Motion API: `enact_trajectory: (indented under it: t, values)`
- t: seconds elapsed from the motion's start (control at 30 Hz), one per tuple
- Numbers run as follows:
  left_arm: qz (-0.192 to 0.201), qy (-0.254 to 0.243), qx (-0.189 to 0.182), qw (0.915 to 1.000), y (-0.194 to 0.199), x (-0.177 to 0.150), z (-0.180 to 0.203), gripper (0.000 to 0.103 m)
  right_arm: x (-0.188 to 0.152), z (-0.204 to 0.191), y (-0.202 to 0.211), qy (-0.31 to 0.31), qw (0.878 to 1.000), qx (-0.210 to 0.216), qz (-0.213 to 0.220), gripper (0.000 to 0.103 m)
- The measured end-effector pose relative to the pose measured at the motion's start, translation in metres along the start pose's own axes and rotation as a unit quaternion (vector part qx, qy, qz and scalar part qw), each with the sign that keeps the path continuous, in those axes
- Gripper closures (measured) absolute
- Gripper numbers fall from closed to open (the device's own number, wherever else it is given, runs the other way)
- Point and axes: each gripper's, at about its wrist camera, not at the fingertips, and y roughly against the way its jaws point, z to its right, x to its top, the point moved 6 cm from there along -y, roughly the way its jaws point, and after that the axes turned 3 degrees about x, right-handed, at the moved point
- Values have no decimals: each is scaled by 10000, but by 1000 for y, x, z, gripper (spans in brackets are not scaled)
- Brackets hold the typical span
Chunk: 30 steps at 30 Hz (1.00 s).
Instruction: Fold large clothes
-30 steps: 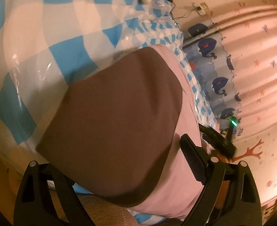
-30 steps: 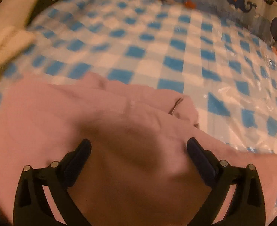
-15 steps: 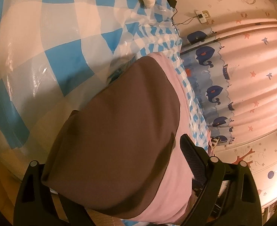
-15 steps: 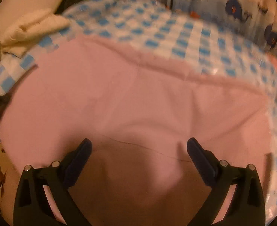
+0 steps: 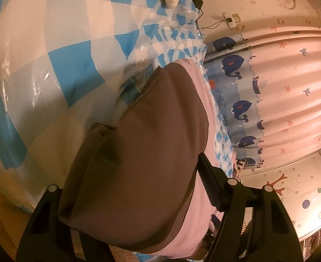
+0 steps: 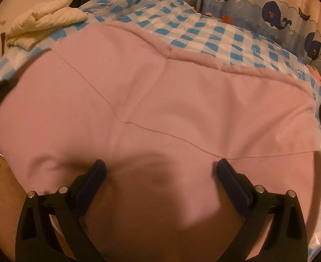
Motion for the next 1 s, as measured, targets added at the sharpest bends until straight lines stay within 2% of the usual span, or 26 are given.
enact_trajectory:
  t: [0.1,0.2,0.3,0.37,0.43,0.57,0.6,0.63,0.7,0.8,0.87,0.93,0.97,1.0]
  values:
    - [4,14,24,10000,1,2,2,40,4,2,5,-80,9999,63,-12,6]
    - [-10,84,69,9999,-1,4,-1,40,4,5,19,-239,9994,124,206,6]
    - [54,5,46,10000,-1,1,2,41,-5,0,5,-37,10000,-24,31,5]
    - [164,-141,-18,9998,4,-1,10,47,-4,-2,1,59,9998,-158,-54,5]
    - [227,-310,-86,9992,10,-2,21,55,-3,-3,-2,102,9997,-219,-103,5]
    - [377,-858,-187,9954,23,-7,55,61,-2,2,10,31,10000,-62,-71,6]
    - [398,-939,-207,9946,26,-7,61,62,-2,6,18,-38,9999,-77,63,6]
    - [434,-1096,-237,9927,29,-9,72,63,-4,8,22,-39,9998,-148,136,6]
    - [458,-1380,-306,9889,34,-15,91,64,-11,5,13,175,9995,-256,9,6]
    - [496,-1967,-378,9785,37,-32,125,64,-12,4,6,345,9989,-276,-136,6]
    - [531,-2294,-432,9709,41,-43,149,64,-10,11,12,164,9998,16,-131,6]
    - [547,-2555,-482,9640,44,-53,169,64,-6,25,32,-390,9972,607,203,6]
    - [547,-2682,-489,9606,45,-57,178,64,-4,39,46,-939,9872,1204,464,6]
    - [539,-2836,-495,9561,45,-63,188,64,-2,51,54,-1394,9717,1794,641,6]
